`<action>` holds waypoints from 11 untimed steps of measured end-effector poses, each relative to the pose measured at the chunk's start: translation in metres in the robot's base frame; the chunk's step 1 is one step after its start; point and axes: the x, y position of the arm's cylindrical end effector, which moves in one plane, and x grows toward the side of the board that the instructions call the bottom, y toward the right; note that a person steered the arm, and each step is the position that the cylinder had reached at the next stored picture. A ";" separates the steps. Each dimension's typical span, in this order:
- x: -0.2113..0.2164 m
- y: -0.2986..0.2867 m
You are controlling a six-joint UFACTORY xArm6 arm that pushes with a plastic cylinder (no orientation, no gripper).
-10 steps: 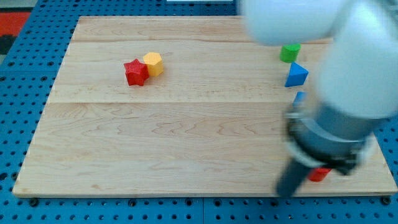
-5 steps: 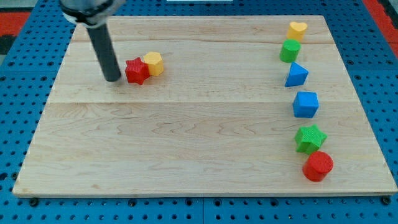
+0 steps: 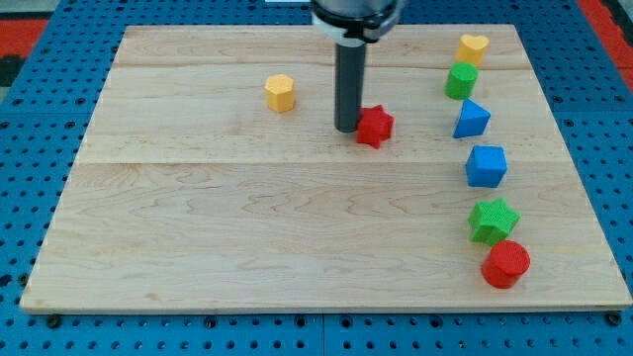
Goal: Push the red star towards the center right
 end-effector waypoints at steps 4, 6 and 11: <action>-0.013 0.073; 0.002 0.101; 0.032 0.093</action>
